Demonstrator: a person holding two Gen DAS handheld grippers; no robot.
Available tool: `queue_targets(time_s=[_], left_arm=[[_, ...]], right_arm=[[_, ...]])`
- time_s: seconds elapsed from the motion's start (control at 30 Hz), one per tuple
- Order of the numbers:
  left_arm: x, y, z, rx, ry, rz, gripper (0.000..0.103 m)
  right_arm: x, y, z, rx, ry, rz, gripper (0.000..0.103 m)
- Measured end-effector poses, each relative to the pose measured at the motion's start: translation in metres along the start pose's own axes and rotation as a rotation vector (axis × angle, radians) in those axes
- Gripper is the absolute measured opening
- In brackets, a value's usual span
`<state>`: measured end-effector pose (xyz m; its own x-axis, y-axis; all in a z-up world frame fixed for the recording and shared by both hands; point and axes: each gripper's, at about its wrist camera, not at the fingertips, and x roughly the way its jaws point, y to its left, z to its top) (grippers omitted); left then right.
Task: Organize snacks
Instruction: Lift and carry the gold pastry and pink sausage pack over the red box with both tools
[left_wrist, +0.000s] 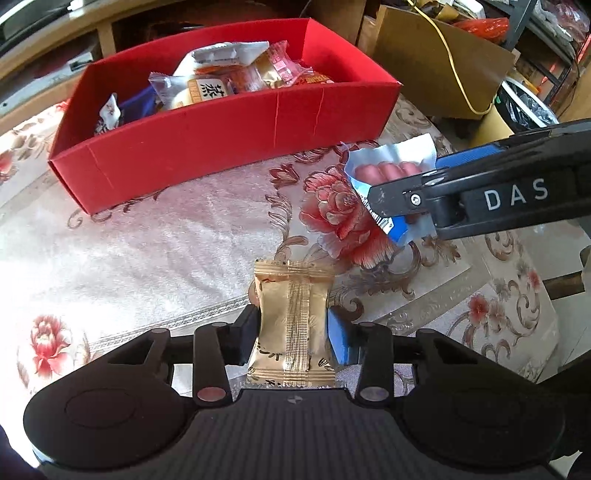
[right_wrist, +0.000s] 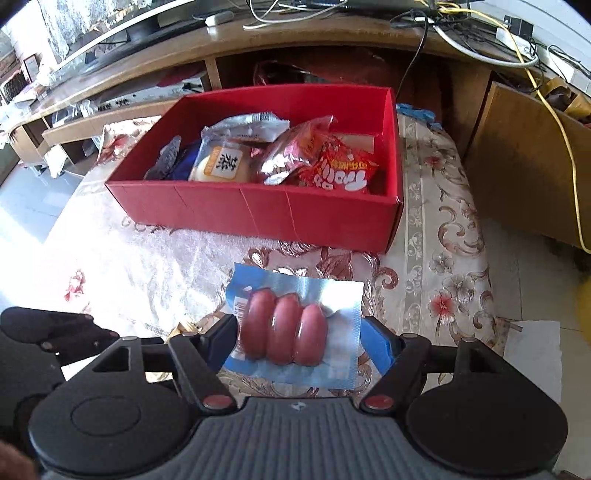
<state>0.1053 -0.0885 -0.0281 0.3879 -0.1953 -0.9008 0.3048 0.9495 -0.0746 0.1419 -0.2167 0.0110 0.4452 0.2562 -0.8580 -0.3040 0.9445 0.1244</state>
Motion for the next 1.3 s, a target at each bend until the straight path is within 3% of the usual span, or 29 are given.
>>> queue_targets(time_s=[1.07,1.3], left_arm=[[-0.04,0.022,0.014,-0.079,-0.116,0.008,0.049],[-0.045,0.019,0.024,-0.076,-0.149,0.025,0.044]], right_arm=[[-0.029,0.021,-0.012,-0.015,-0.082,-0.025,0.078],[-0.032,0.02,-0.005,0.001,-0.114,-0.028,0.078]])
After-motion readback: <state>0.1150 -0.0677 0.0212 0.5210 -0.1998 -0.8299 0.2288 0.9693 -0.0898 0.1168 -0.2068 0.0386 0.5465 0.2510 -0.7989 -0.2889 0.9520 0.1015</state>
